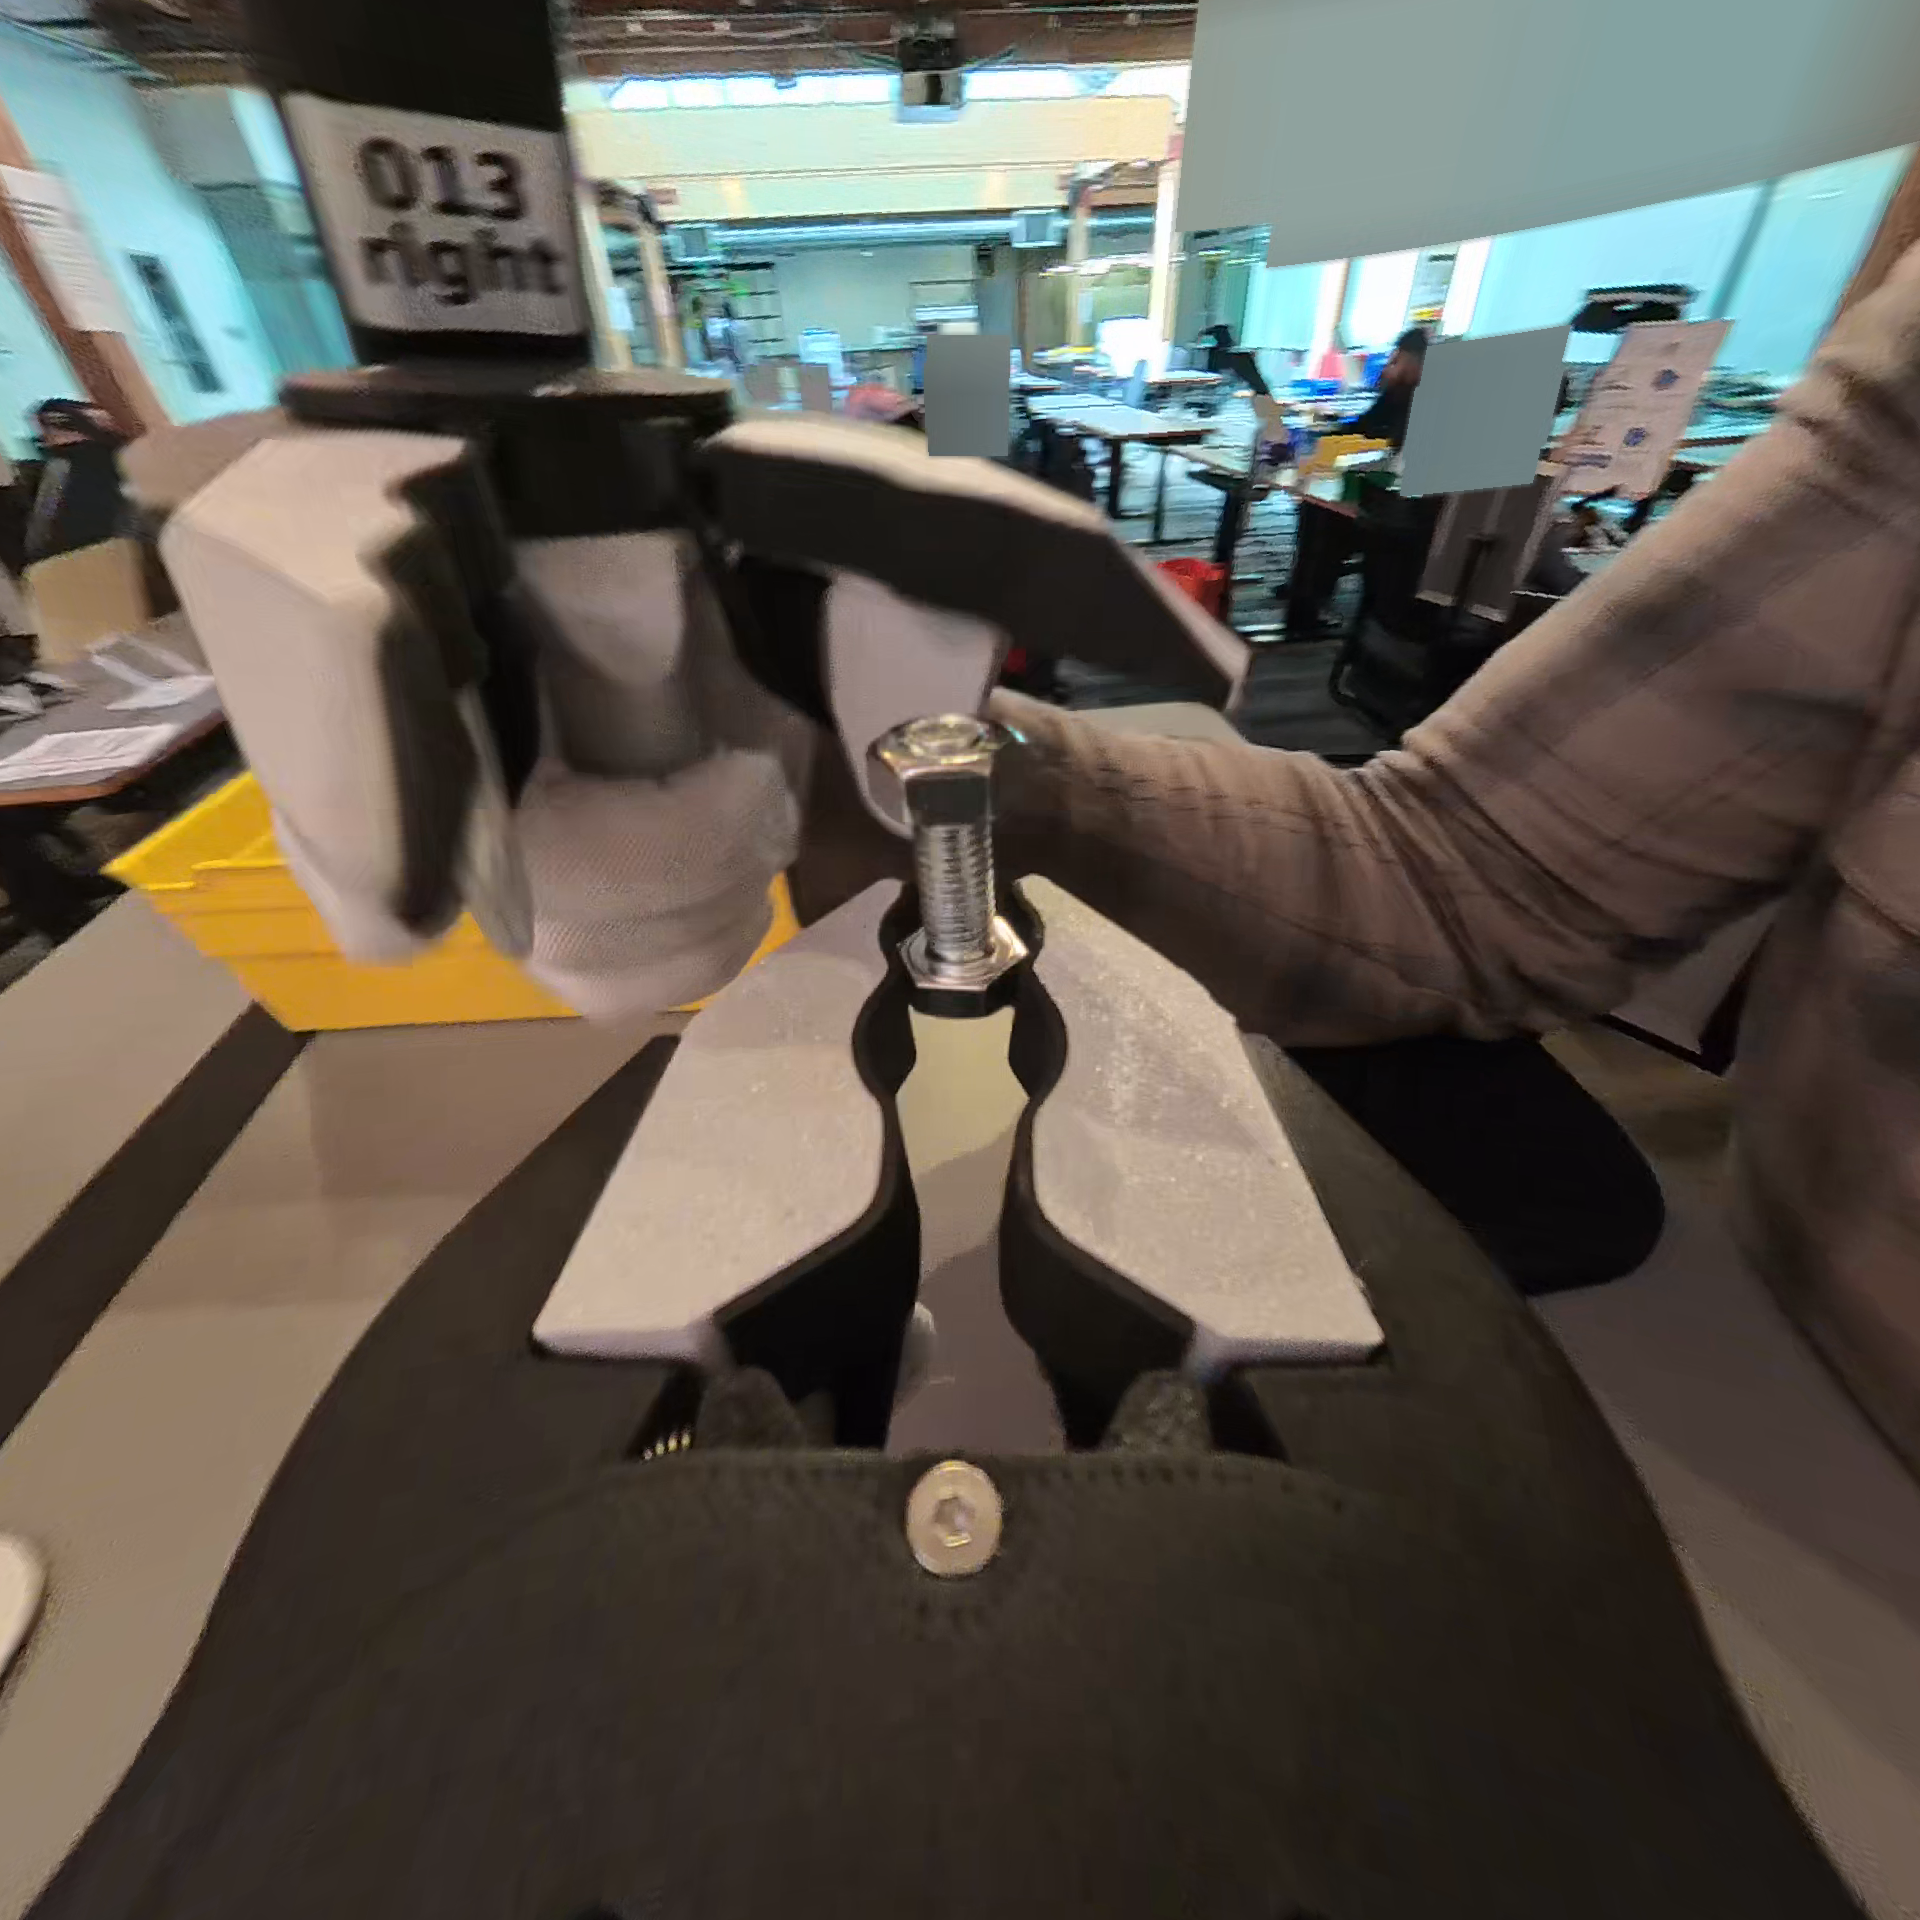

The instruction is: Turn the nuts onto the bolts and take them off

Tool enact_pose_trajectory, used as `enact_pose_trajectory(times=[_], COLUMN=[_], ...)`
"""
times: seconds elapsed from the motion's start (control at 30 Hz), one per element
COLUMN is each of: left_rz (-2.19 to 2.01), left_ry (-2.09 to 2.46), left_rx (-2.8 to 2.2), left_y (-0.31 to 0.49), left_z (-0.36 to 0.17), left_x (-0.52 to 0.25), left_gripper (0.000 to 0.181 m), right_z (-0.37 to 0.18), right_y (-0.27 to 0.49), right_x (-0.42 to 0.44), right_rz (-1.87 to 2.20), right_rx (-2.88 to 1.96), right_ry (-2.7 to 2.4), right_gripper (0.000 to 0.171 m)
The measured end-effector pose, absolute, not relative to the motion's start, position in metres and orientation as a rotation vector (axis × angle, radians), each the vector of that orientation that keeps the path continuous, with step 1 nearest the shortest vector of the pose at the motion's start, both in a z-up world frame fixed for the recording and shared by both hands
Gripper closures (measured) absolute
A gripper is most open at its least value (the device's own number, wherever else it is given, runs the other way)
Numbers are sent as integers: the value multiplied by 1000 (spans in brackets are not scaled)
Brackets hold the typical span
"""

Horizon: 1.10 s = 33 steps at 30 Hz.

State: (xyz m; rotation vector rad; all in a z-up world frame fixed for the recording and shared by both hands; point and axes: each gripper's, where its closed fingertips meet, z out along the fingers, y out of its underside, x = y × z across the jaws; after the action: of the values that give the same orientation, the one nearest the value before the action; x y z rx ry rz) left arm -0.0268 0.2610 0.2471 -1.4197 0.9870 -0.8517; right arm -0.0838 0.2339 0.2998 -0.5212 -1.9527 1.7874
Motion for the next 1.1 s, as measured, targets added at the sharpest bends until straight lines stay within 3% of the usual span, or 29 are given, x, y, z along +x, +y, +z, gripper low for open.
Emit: enact_pose_trajectory(times=[0.07, 0.33, 0.67, 0.87, 1.1], left_rz=[-770, -346, 24, 17, 13], left_ry=[866, 250, 77, 24, 33], left_rx=[-1466, -1621, -1705, -1707, -1702], left_y=[282, 352, 363, 364, 364], left_z=[250, 248, 230, 226, 228], left_x=[-45, -161, -220, -231, -229], left_gripper=[166, 167, 167, 167, 167], right_z=[314, 316, 270, 268, 270], right_y=[255, 334, 325, 333, 330], right_x=[-97, -155, -231, -240, -240], right_rz=[1732, 1434, 1191, 1199, 1219], right_rx=[-608, -1005, -1232, -1293, -1268], right_ry=[-1804, -1453, -1394, -1255, -1267], right_gripper=[89, 93, 117, 150, 156])
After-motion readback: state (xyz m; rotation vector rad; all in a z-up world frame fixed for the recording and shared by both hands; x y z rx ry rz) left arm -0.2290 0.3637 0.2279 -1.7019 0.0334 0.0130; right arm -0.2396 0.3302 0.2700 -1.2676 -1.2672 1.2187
